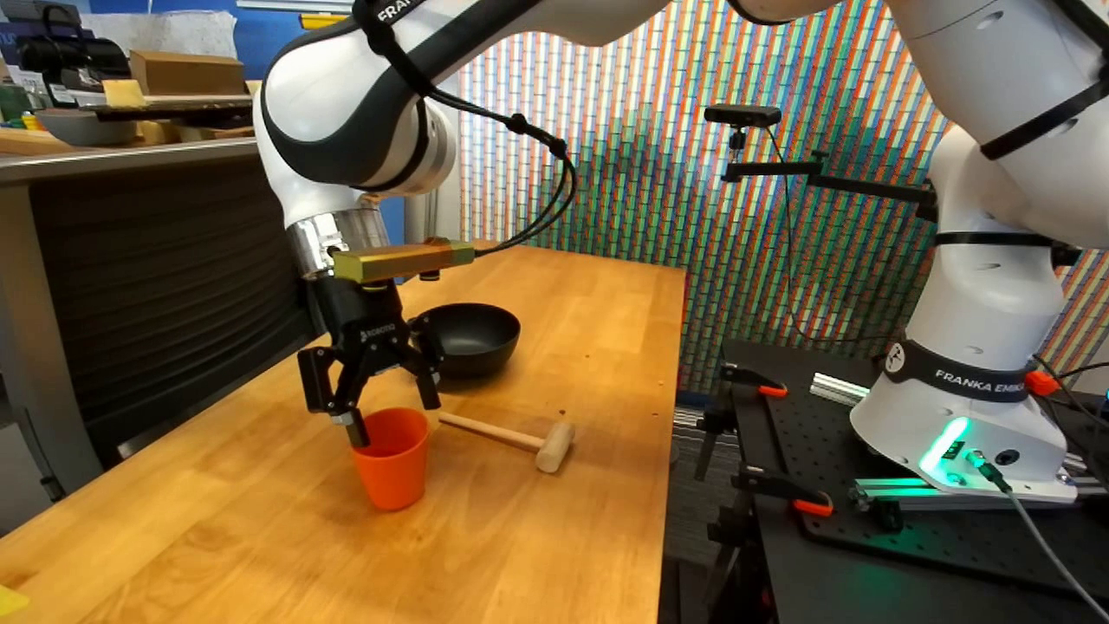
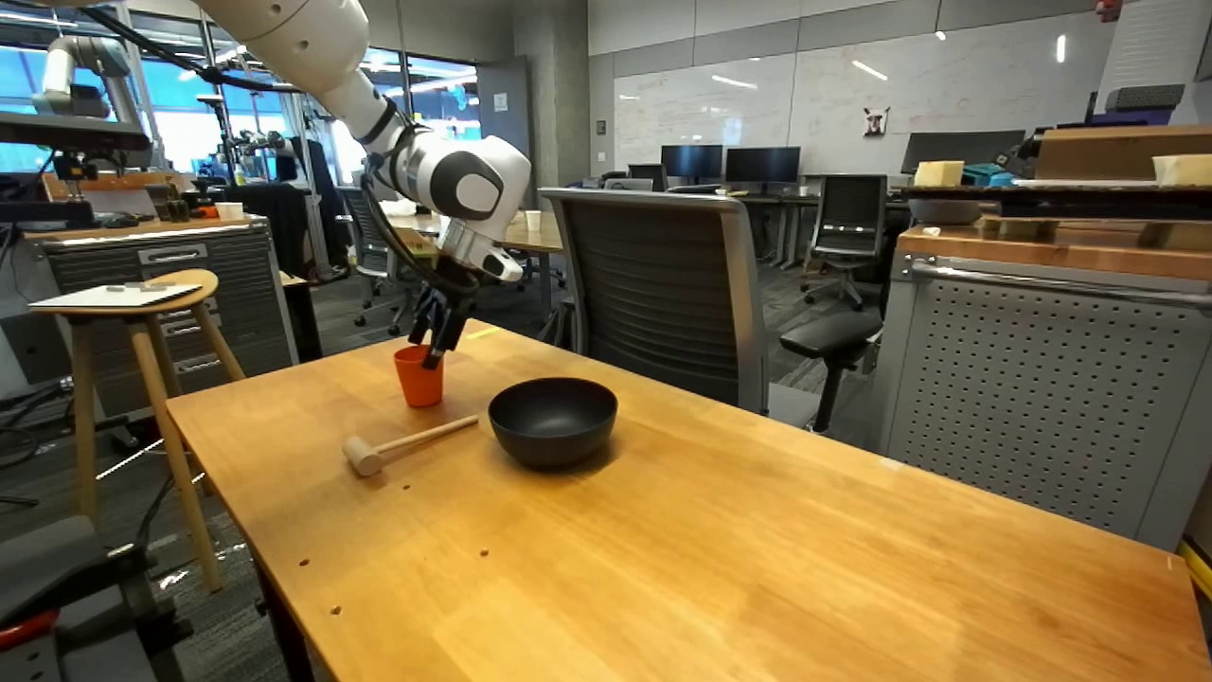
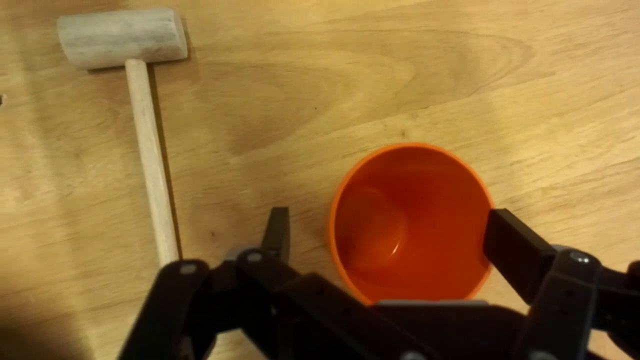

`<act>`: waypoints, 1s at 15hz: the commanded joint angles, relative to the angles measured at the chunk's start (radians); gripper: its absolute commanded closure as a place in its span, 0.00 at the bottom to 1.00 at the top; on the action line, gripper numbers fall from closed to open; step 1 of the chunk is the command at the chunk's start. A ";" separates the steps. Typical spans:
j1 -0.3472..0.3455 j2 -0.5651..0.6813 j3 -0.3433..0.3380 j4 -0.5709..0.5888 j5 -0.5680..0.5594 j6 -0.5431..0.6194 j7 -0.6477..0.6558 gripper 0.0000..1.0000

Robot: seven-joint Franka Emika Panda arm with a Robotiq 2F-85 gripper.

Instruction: Put the orange cup in the black bowl

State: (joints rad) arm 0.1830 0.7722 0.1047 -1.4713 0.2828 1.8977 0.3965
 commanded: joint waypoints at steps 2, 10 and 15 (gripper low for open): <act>0.038 -0.028 -0.020 -0.066 -0.033 0.053 0.024 0.26; 0.044 -0.058 -0.021 -0.112 -0.038 0.086 0.028 0.87; 0.051 -0.137 -0.060 -0.136 -0.095 0.080 0.072 0.93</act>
State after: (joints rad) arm 0.2164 0.7264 0.0813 -1.5568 0.2295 1.9713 0.4206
